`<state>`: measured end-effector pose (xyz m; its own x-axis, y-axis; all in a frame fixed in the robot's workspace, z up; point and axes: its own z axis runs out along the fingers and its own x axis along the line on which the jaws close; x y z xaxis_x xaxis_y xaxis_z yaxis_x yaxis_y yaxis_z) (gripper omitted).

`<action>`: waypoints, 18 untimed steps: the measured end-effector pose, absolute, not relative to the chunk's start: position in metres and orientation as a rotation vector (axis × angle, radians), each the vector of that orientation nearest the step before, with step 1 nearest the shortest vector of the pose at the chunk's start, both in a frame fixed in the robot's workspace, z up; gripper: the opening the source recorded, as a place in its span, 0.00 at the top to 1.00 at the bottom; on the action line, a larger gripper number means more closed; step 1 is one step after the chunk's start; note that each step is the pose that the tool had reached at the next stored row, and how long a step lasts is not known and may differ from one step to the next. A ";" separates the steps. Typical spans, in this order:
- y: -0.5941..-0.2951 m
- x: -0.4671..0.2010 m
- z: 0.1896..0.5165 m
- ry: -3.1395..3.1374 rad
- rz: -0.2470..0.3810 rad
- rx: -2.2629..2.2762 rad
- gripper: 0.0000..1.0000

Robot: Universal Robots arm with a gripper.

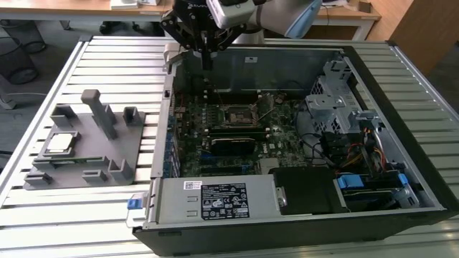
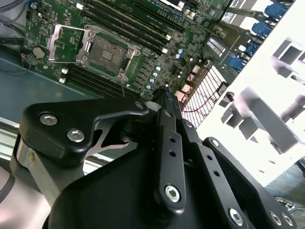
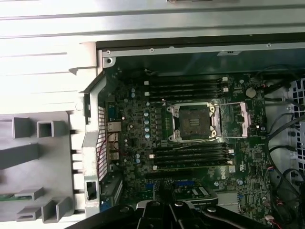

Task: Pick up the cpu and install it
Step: 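Reach for the cpu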

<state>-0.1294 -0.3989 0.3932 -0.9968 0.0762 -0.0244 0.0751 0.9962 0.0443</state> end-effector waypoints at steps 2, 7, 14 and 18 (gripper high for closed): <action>-0.399 -0.131 0.393 3.113 0.068 0.118 0.89; -0.399 -0.135 0.393 3.113 0.068 0.118 0.89; -0.399 -0.142 0.393 3.113 0.068 0.118 0.89; -0.399 -0.145 0.392 3.113 0.068 0.118 0.89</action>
<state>-0.1450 -0.3989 0.3924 -0.9968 0.0762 -0.0241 0.0750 0.9962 0.0443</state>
